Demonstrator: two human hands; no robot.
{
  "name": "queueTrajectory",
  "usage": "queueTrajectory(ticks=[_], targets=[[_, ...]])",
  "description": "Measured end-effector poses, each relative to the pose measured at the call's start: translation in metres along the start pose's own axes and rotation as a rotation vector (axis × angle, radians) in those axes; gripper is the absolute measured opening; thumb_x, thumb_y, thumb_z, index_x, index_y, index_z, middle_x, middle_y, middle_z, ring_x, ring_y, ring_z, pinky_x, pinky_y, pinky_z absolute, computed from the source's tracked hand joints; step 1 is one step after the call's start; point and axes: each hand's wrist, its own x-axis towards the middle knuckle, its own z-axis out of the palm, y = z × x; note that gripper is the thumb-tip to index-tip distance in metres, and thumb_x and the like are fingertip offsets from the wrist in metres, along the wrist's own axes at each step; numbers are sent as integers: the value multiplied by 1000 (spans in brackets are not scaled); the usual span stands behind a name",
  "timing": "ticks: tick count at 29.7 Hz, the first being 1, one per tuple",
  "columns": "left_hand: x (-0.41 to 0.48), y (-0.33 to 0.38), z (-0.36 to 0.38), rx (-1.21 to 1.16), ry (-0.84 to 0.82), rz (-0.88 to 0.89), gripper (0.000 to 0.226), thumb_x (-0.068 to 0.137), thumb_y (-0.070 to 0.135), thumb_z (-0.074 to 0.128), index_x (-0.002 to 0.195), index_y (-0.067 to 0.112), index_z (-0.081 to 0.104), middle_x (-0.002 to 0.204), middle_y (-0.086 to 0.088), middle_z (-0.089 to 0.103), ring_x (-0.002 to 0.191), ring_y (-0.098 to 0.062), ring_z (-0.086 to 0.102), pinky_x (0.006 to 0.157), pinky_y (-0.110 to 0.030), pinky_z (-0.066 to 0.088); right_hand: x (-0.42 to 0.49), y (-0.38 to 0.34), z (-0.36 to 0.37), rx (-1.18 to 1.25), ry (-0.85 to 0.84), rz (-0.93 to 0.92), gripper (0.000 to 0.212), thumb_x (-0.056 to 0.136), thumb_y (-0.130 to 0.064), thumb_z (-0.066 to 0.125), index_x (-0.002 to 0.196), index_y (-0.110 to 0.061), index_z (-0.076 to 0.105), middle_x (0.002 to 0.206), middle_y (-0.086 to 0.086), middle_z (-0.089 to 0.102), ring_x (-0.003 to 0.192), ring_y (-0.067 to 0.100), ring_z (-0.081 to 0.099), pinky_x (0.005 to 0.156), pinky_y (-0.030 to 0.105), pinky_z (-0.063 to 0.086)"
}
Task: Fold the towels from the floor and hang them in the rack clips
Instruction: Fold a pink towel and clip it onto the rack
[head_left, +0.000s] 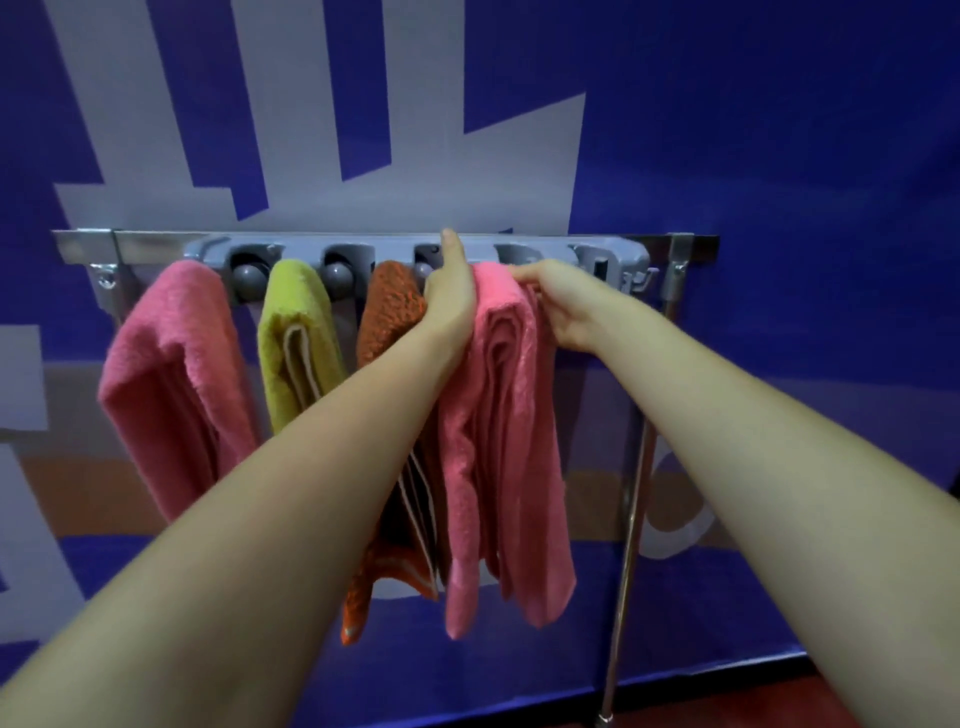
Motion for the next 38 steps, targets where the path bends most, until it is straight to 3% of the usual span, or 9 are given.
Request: queueTrajectory(ticks=[2,6,11,16,19,21,26,31,38], targets=[[7,-5,4,135,60,57,63,97,43,17,124,-4,50,135,-25,47,126,-33,44,107,-35,32,7,5,-2,62,-19,12,28,93,-23,43,72,-16,60,47,-6,65,45,7,61,45,13,47],[8,-7,6,292,44,49,66,97,43,11,126,-3,49,134,-26,47,128,-34,41,108,-35,29,9,3,2,110,3,16,24,92,-24,45,78,-15,63,59,-3,69,64,11,64,69,23,51],[-4,-17,10,187,58,-51,71,93,53,16,136,0,34,142,-22,39,132,-33,37,112,-39,26,-5,18,7,128,110,-4,40,84,-47,53,103,-13,66,101,6,69,98,24,64,94,38,47],[-36,-47,8,40,-2,-1,64,94,51,18,143,11,20,148,-14,31,133,-29,35,113,-43,27,-44,54,5,257,190,-10,31,95,-37,36,76,-21,55,49,-12,62,47,0,58,49,16,42],[-64,-70,6,105,68,28,57,96,41,21,145,14,10,153,-14,19,140,-29,22,116,-41,15,-83,83,9,284,219,8,32,95,-35,35,118,-21,52,107,-7,57,103,9,51,76,25,37],[-87,-89,2,82,90,73,56,97,37,25,145,14,11,154,-12,17,141,-26,18,117,-42,14,-106,101,14,279,254,30,35,95,-31,36,127,-21,47,123,-4,46,117,14,40,92,34,31],[-161,-128,-3,1,1,6,47,98,27,30,142,13,22,146,-5,32,137,-18,28,115,-29,19,-184,141,38,280,220,100,19,93,-20,42,100,-25,58,105,-6,58,111,15,50,91,32,37],[-221,-171,-11,88,-108,-102,19,97,19,33,105,13,49,100,0,53,101,-15,45,76,-20,36,-242,190,56,251,193,225,21,92,-14,43,91,-26,60,97,-5,60,96,14,57,82,29,42],[-293,-285,-56,306,-204,-411,40,98,23,31,112,-6,54,88,-7,56,92,-16,47,65,-14,33,-318,284,70,286,248,511,19,90,-8,45,87,-19,60,89,1,63,77,14,58,73,27,46]])
